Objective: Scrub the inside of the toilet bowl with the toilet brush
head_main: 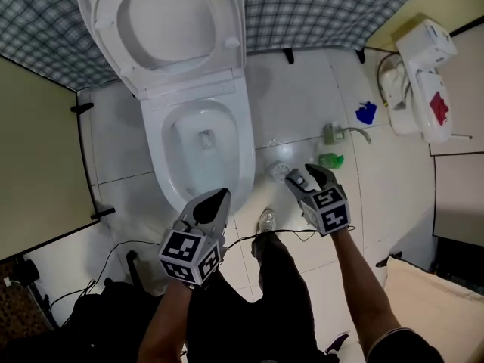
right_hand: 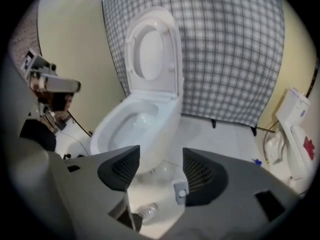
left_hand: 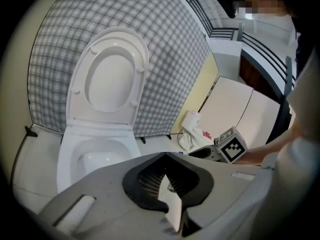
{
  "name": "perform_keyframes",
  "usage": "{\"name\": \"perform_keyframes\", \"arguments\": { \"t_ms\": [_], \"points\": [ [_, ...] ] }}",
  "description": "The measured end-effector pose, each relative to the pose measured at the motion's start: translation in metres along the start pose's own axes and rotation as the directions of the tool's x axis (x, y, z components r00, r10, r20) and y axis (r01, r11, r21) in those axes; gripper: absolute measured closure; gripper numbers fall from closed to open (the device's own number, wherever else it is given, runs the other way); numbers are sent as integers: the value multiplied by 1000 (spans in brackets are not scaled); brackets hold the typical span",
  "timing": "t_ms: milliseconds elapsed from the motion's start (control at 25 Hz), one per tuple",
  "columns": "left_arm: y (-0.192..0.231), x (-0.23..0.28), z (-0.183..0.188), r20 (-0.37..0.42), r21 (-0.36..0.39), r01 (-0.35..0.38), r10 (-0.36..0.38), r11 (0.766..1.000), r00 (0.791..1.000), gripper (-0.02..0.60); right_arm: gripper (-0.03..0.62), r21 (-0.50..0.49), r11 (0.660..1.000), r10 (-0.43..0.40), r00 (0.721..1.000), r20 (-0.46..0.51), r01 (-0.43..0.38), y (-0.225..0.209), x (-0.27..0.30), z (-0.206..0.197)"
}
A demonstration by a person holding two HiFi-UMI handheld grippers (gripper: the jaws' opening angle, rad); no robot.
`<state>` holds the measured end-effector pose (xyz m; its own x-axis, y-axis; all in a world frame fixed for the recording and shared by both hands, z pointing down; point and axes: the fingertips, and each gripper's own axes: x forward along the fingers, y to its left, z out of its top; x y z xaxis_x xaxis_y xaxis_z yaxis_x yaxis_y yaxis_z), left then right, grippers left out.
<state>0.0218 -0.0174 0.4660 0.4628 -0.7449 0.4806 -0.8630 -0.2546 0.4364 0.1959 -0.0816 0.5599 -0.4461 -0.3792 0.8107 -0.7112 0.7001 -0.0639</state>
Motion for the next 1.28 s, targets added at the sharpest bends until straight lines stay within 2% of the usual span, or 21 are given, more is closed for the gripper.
{"name": "perform_keyframes", "arguments": {
  "t_ms": [80,160,200,280,400,480,560,800,920,1040,1160,1280],
  "points": [
    [-3,-16,31,44,14,15,-16,1000,999,572,312,41,996,69,986,149,-75,29,-31,56],
    [-9,-37,65,102,29,20,-23,999,994,572,373,88,985,113,948,298,-146,55,-68,111],
    [-12,-49,82,134,38,15,-20,999,991,572,463,106,978,129,921,368,-180,67,-90,135],
    [-19,-73,118,200,53,4,-15,999,980,572,587,105,961,171,845,506,-258,92,-133,182],
    [-35,-110,167,274,81,6,-28,997,961,572,593,35,929,264,723,638,-370,131,-190,236],
    [-46,-131,200,317,141,-4,-42,990,947,572,593,-31,910,325,665,672,-413,153,-218,267],
    [-57,-150,228,351,205,-26,-49,978,935,571,594,-96,900,369,627,686,-425,170,-242,293],
    [-83,-202,291,429,261,-42,-77,964,900,572,594,-196,891,411,544,732,-409,201,-306,347],
    [-90,-224,315,457,290,-48,-94,956,884,572,594,-234,893,418,516,748,-384,211,-330,367],
    [-91,-241,328,484,300,-58,-99,952,869,572,594,-267,902,416,514,750,-340,219,-340,378],
    [-94,-253,335,498,309,-63,-105,949,861,572,594,-290,913,403,532,745,-286,222,-345,383],
    [-96,-265,340,496,327,-70,-108,942,862,572,594,-302,919,395,553,734,-254,227,-348,389]
  ]
}}
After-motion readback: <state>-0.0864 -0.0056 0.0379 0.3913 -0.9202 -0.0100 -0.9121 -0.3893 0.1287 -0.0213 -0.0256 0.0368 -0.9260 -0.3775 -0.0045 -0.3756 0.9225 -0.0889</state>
